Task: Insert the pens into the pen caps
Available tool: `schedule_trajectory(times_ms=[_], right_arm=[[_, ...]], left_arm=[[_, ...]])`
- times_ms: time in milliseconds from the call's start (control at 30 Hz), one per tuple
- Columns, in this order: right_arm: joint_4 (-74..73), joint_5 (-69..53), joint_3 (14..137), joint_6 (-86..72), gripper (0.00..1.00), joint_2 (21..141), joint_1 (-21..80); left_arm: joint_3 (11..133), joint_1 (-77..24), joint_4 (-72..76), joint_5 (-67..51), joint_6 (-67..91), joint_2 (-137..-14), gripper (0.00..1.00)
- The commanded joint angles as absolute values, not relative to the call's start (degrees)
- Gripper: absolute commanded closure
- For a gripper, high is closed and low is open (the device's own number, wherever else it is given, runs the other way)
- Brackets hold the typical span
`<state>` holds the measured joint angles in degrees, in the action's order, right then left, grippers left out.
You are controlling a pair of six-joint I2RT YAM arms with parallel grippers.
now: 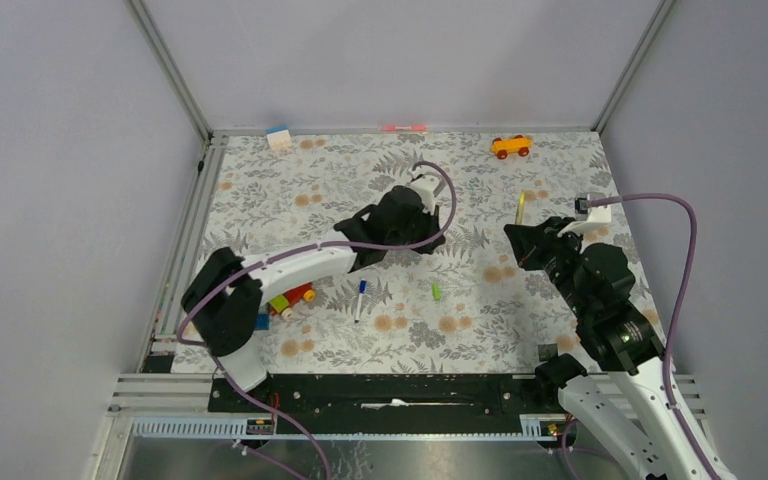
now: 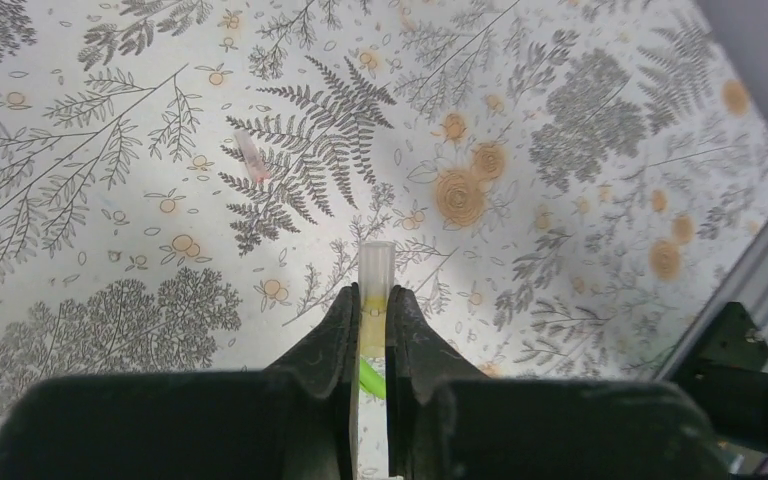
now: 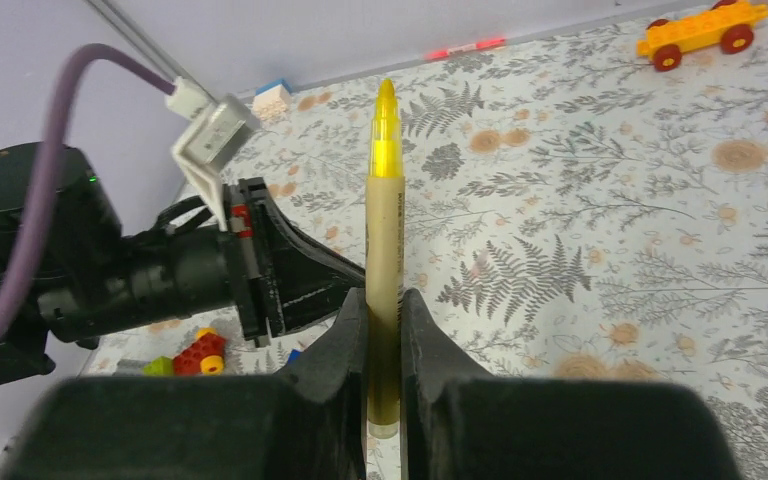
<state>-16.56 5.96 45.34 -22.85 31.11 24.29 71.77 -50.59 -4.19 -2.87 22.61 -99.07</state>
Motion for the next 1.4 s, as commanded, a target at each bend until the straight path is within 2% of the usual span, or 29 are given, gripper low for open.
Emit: schedule_trajectory(times_ms=[0, 167, 333, 500, 733, 967, 1367], right_arm=[[-8.7, 1.3, 43.8, -25.5, 1.0, 29.9, 24.2], [-5.1, -3.1, 42.5, -27.6, 1.0, 30.6, 24.2], [-1.2, -7.0, 41.1, -30.6, 1.0, 32.7, 24.2], [5.7, -12.3, 39.0, -34.4, 1.0, 35.6, 24.2], [12.8, -16.3, 37.1, -37.8, 1.0, 41.8, 25.9], [16.1, -9.1, 40.4, -33.1, 1.0, 50.2, 39.2], [25.7, -10.0, 41.9, -31.6, 1.0, 59.5, 49.1]], left_arm=[[66.1, -50.1, 4.4, -3.7, 26.2, -89.7, 1.0], [58.6, -49.3, 9.2, -0.3, 29.4, -80.0, 1.0], [51.0, -48.1, 12.7, 9.8, 31.8, -72.6, 1.0], [47.1, -45.6, 13.0, 10.4, 32.0, -66.6, 1.0], [41.5, -40.3, 17.2, 5.1, 36.7, -58.9, 1.0], [39.0, -34.7, 20.1, -4.4, 42.2, -57.1, 1.0], [32.6, -34.2, 31.7, -5.6, 53.7, -50.2, 1.0]])
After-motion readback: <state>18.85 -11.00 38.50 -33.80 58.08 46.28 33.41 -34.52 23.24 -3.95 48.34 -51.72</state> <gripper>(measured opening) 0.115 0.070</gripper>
